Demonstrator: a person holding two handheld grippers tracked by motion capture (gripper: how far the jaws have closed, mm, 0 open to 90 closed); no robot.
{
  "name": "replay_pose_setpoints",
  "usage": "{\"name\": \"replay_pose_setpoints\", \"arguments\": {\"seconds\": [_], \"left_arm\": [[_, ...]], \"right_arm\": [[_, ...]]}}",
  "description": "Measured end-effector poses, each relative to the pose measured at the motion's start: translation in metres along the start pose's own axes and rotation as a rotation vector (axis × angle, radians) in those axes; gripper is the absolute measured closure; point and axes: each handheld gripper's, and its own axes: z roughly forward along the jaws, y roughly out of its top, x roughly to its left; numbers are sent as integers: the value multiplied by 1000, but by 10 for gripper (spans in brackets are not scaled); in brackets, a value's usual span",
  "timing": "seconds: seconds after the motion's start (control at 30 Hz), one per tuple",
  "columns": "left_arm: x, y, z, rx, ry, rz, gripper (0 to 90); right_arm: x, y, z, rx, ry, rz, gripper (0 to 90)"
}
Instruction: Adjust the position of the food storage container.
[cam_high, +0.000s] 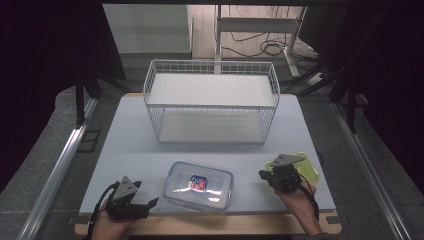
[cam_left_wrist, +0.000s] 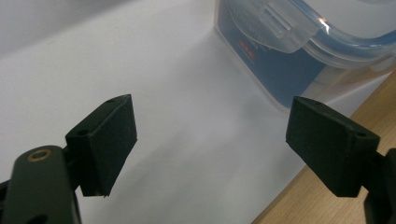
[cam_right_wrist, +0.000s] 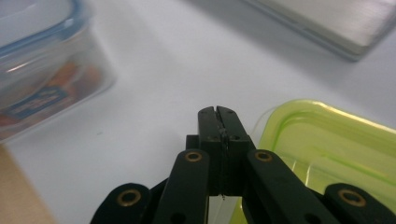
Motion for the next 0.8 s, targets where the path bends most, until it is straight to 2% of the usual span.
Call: {"name": "replay_pose_setpoints", "arguments": {"seconds": [0.23,0.3,0.37,0.43,0.5,0.53,0.57,0.6,0.67,0.73,0.77,0.8], "left_arm": [[1,1,1,2,2,-4,177],[1,1,1,0,2,-6,192],[2,1,2,1,-19,-9,233],[3,3,2,-2,-45,-23,316],[4,4,3,2,-53,-32,447],[5,7,3,2,-73,-47,508],[5,7,3,2,-73,-47,584],[5,9,5,5,-103,-54,659],[4,12,8,22,-126,-46,761],[0,13,12,41,-143,-29,824],[0,13,12,41,-143,-29,842],[-4,13,14,55,-155,-12,851]], "right_arm": [[-17,4,2,-10,-43,27,889],[-15,4,0,-14,-56,24,889],[-10,6,-3,-28,-55,16,889],[-1,7,-4,-39,-36,5,889],[9,6,-4,-33,-10,-11,889],[16,4,-3,-29,13,-17,889],[20,3,-3,-26,28,-20,889],[25,1,-3,-22,44,-26,890],[35,-3,-3,-9,76,-35,890],[44,-7,-3,-3,110,-33,890],[44,-7,-3,-3,110,-33,890],[54,-9,-3,-1,162,-20,890]]}}
